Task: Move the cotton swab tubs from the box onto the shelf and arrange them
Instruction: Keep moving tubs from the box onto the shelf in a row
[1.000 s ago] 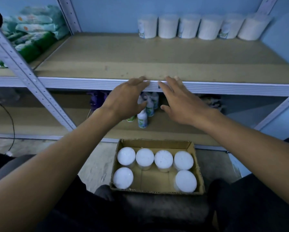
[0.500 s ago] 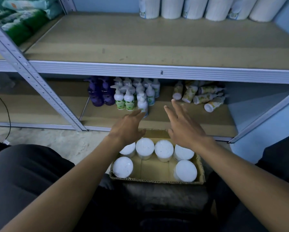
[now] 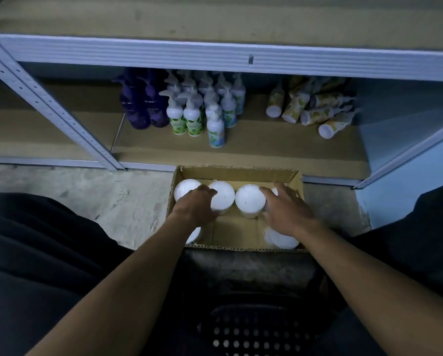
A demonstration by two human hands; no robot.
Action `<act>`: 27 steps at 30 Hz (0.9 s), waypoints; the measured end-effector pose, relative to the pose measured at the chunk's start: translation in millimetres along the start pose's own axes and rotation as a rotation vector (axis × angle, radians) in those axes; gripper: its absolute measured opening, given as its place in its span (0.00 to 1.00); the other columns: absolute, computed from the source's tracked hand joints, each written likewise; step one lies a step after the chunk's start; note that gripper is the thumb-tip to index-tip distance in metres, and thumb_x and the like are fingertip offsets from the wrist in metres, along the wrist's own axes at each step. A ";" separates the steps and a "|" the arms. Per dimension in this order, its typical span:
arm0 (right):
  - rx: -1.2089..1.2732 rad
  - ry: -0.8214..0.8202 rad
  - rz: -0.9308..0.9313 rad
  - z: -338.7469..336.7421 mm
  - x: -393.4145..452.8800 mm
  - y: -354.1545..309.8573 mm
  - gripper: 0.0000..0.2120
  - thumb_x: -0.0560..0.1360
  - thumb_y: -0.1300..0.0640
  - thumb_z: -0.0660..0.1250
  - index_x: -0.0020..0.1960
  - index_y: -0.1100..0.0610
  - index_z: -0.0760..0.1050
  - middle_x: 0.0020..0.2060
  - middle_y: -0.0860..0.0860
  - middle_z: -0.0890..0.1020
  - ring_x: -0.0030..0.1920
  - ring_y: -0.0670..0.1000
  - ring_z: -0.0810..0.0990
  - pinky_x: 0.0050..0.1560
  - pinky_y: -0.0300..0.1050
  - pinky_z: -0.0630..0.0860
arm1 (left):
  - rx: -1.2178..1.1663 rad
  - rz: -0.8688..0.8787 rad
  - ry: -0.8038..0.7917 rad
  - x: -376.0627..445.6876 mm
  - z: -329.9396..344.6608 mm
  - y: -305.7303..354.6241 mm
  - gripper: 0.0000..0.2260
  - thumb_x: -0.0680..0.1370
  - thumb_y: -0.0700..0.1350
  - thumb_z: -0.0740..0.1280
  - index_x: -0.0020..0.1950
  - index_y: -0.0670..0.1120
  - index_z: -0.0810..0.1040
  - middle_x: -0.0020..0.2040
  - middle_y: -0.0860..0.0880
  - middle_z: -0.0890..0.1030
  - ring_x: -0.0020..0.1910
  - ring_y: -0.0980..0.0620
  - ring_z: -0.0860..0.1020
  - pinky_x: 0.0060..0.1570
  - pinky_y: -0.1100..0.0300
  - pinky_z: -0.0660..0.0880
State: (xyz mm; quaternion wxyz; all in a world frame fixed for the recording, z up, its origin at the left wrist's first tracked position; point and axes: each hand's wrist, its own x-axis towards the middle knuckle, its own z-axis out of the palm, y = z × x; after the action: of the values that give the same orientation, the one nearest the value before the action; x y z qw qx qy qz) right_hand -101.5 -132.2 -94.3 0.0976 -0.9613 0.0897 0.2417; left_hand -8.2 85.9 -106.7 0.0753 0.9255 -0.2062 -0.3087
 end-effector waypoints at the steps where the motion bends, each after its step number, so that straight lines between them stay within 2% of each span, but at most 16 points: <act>1: -0.020 -0.022 0.002 5.2 -0.4 1.1 0.30 0.80 0.48 0.62 0.79 0.48 0.56 0.77 0.56 0.55 0.74 0.62 0.60 0.65 0.56 0.69 | 0.006 -0.011 -0.019 0.9 3.7 -2.8 0.29 0.76 0.55 0.68 0.75 0.46 0.68 0.71 0.44 0.70 0.69 0.44 0.71 0.67 0.47 0.70; 6: -0.060 -0.128 0.058 31.8 -1.0 1.8 0.29 0.80 0.49 0.61 0.78 0.46 0.56 0.75 0.56 0.57 0.70 0.63 0.63 0.62 0.58 0.71 | 0.078 -0.059 -0.042 0.5 18.3 -12.5 0.23 0.78 0.53 0.65 0.72 0.48 0.71 0.68 0.45 0.71 0.66 0.42 0.73 0.63 0.46 0.72; 9: -0.082 -0.155 0.082 43.9 -3.6 -0.6 0.29 0.79 0.52 0.63 0.77 0.47 0.57 0.73 0.56 0.58 0.69 0.65 0.64 0.62 0.58 0.70 | 0.100 -0.095 -0.040 -4.4 25.4 -10.2 0.21 0.79 0.51 0.64 0.69 0.45 0.71 0.66 0.43 0.72 0.65 0.41 0.74 0.62 0.45 0.73; 12: -0.070 -0.170 0.091 53.8 -3.1 -0.3 0.30 0.77 0.53 0.66 0.76 0.48 0.58 0.70 0.56 0.59 0.67 0.66 0.66 0.63 0.59 0.71 | 0.089 -0.147 -0.032 -7.9 29.5 -8.1 0.22 0.77 0.47 0.67 0.67 0.41 0.68 0.62 0.42 0.74 0.64 0.41 0.74 0.60 0.46 0.74; 16: -0.053 -0.180 0.096 62.1 1.3 4.1 0.30 0.77 0.57 0.65 0.76 0.49 0.59 0.69 0.57 0.58 0.66 0.67 0.68 0.63 0.59 0.73 | 0.115 -0.156 -0.049 -4.9 34.1 -14.2 0.24 0.74 0.48 0.71 0.66 0.41 0.69 0.61 0.44 0.74 0.62 0.43 0.75 0.58 0.49 0.76; 21: -0.083 -0.140 0.107 68.7 2.4 5.0 0.31 0.78 0.58 0.66 0.77 0.50 0.57 0.69 0.58 0.56 0.66 0.66 0.68 0.63 0.59 0.73 | 0.201 -0.104 -0.081 0.4 51.9 -22.5 0.27 0.72 0.50 0.72 0.69 0.46 0.70 0.62 0.48 0.71 0.64 0.44 0.73 0.56 0.48 0.76; 24: -0.071 -0.134 0.123 71.6 3.1 7.8 0.33 0.78 0.55 0.65 0.78 0.47 0.53 0.70 0.59 0.55 0.65 0.66 0.67 0.64 0.58 0.72 | 0.251 -0.096 -0.079 3.2 55.6 -27.6 0.28 0.71 0.52 0.74 0.69 0.49 0.71 0.62 0.48 0.70 0.63 0.44 0.73 0.56 0.49 0.74; 27: -0.047 -0.138 0.165 75.4 4.7 12.6 0.32 0.77 0.54 0.67 0.77 0.46 0.57 0.70 0.58 0.54 0.65 0.66 0.67 0.62 0.56 0.74 | 0.263 -0.112 -0.064 4.7 58.8 -33.2 0.29 0.70 0.51 0.74 0.70 0.51 0.71 0.60 0.49 0.70 0.61 0.44 0.72 0.54 0.51 0.73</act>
State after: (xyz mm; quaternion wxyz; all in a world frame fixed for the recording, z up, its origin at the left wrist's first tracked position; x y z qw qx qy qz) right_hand -133.9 -127.5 -163.5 0.0608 -0.9337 0.1560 0.3166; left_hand -29.1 113.2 -165.0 -0.0707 0.9271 -0.1954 -0.3119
